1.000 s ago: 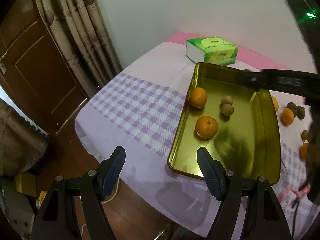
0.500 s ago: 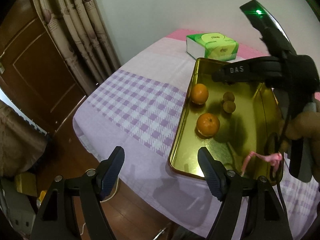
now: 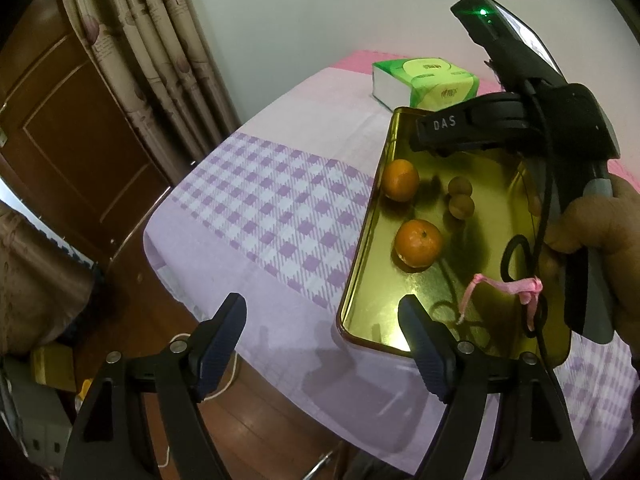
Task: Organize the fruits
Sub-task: 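Carry the brown fruit into the tin tray and open the right gripper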
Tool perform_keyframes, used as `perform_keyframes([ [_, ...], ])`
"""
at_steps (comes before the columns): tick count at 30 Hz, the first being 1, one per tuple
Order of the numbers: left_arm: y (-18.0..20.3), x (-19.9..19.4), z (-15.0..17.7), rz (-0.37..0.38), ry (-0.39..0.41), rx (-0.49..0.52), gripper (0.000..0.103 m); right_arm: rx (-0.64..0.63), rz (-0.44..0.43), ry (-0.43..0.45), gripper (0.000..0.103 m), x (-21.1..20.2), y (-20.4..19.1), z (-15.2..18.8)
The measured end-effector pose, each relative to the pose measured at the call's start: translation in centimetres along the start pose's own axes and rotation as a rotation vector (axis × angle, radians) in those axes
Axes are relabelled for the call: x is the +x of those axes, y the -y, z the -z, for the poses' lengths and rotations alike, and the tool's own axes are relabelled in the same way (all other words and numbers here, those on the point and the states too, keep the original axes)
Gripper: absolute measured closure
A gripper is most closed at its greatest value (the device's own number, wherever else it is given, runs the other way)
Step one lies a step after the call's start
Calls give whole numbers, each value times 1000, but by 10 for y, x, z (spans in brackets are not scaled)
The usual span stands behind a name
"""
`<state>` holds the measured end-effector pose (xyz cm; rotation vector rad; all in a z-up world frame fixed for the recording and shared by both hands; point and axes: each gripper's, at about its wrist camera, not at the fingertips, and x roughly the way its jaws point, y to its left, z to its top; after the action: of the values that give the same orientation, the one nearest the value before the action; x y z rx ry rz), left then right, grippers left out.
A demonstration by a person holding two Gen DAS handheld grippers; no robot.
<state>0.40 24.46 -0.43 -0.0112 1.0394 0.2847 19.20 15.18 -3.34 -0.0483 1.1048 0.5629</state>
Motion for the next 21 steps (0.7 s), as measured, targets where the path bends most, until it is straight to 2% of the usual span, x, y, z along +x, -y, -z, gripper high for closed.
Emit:
perform_keyframes([
  [5,1,0,1,-2,-3,2,24,25,-26,24,66,-1,1,-3],
  [12,4,0,1,-4,-6,11,24,63,-90,108,66,-21,3,-6],
  [17,8,-1,2,-11,3,34,24,66,-104,159,64,-44,3,-3],
  [21,10,-3,3,-18,10,47,20,86,-120,212,57,-76,13,9],
])
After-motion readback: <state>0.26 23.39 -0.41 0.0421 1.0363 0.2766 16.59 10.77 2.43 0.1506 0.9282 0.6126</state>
